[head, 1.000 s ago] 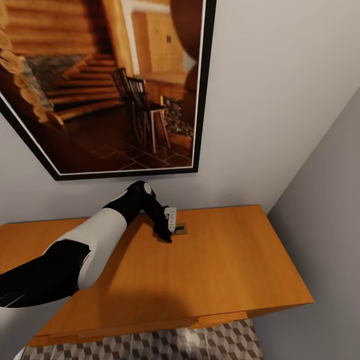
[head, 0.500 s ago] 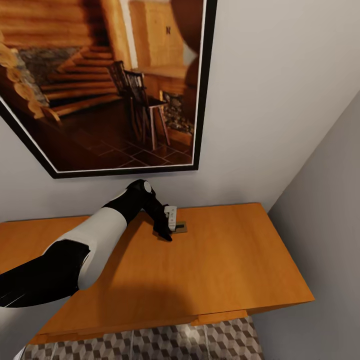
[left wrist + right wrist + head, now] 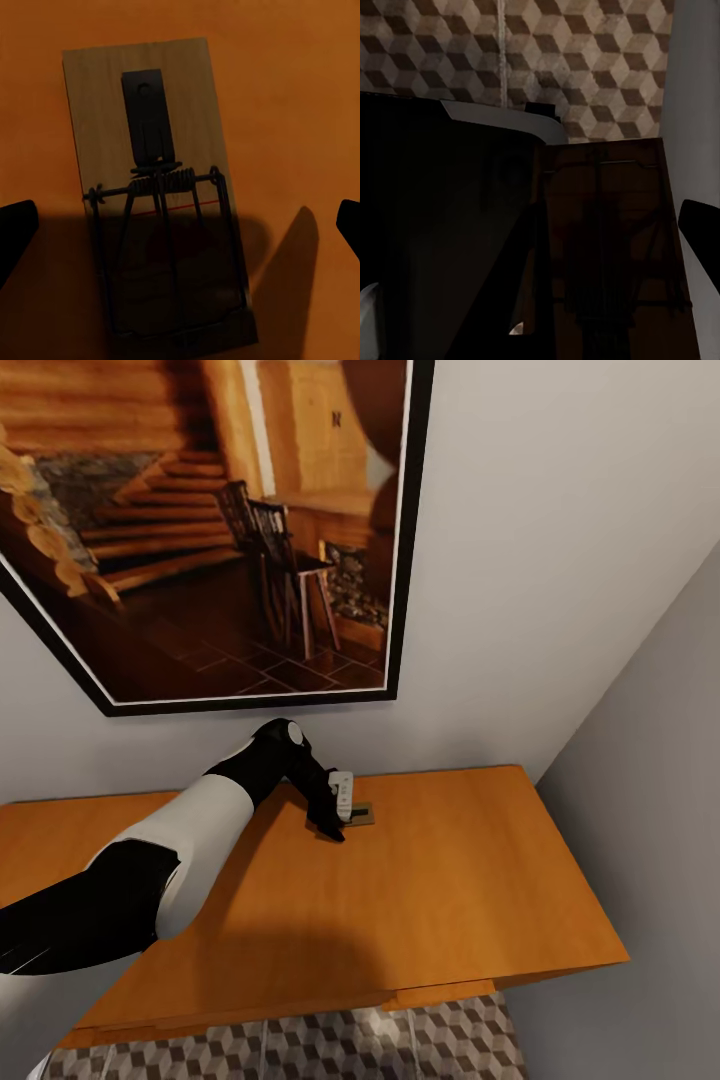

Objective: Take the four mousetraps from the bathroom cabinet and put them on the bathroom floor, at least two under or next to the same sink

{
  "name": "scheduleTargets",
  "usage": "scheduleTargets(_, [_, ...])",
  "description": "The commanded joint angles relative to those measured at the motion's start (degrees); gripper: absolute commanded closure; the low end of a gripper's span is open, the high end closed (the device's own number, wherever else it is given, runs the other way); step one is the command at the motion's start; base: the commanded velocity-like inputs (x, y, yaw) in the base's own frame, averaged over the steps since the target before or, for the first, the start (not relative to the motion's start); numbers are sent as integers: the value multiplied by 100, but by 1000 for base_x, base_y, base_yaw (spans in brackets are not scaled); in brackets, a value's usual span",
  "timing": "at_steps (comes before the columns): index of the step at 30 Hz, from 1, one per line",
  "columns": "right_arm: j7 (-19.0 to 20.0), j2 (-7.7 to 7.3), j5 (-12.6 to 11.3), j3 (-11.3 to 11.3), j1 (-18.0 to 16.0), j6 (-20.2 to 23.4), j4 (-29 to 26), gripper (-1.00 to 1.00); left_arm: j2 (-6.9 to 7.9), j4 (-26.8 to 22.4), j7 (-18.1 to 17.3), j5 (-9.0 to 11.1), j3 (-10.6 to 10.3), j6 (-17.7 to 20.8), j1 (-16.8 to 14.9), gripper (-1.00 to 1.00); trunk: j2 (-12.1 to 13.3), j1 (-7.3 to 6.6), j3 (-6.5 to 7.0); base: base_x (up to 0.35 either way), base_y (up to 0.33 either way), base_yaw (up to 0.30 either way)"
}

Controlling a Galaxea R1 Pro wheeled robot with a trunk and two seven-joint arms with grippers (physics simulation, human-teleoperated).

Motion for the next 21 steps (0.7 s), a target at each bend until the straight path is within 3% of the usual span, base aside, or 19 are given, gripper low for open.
scheduleTargets(1, [23,-4,-63,41,-4,-20,5,100,-1,121,-9,-14,-15,47,2,-100,-6,5,-10,0,0,0])
scheduleTargets(9, [23,-4,-63,41,-4,-20,7,100,-1,121,-9,-14,-15,46,2,-100,-6,5,-10,0,0,0])
scheduleTargets(10, [23,-2,-63,43,-4,-20,6,100,-1,121,-9,-14,-15,46,2,100,-6,5,-10,0,0,0])
scheduleTargets(21, [23,-2,-63,47,-4,-20,5,100,-1,121,-10,-14,-15,55,2,100,-6,5,-10,0,0,0])
